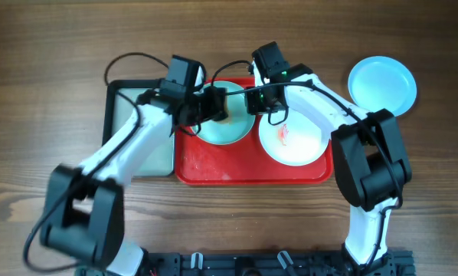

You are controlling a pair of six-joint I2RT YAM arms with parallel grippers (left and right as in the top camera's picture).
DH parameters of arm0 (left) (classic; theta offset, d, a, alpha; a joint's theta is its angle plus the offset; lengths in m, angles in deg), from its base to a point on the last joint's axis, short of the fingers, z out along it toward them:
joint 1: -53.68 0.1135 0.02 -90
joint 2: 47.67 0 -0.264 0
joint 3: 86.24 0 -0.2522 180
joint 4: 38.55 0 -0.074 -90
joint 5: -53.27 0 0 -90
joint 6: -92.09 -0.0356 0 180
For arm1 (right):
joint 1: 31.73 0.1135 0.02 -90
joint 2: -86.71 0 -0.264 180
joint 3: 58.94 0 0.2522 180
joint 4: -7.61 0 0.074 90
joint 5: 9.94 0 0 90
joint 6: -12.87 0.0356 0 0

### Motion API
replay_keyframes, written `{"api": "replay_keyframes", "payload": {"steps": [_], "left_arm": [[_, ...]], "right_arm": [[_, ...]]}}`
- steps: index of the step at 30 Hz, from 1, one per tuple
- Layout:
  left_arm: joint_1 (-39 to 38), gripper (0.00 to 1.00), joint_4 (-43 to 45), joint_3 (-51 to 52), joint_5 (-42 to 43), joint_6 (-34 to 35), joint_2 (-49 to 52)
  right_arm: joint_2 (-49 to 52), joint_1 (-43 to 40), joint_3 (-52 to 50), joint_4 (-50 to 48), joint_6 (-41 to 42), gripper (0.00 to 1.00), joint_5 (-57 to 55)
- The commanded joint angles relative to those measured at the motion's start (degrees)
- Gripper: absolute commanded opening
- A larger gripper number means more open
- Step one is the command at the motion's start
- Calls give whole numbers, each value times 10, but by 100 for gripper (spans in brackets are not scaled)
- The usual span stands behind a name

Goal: Clean dirty plates on tray and stack at the side
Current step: 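Scrub the blue plate with the sponge while right gripper holds it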

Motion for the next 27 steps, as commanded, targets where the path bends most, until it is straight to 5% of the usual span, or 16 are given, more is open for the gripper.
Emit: {"api": "replay_keyframes", "payload": {"steps": [1, 5, 9, 27], "left_arm": [[5, 4, -39, 0, -111, -25, -52], [5, 4, -61, 0, -139, -49, -50], [5, 4, -61, 0, -139, -59, -50], [4, 4, -61, 0, -139, -59, -50]], "right_arm": [[-16, 3, -2, -9, -5, 30, -17], [-10, 3, -2, -36, -32, 29, -26], [1, 3, -2, -50, -46, 16, -26], [4, -18, -3, -58, -75, 18, 38]]}}
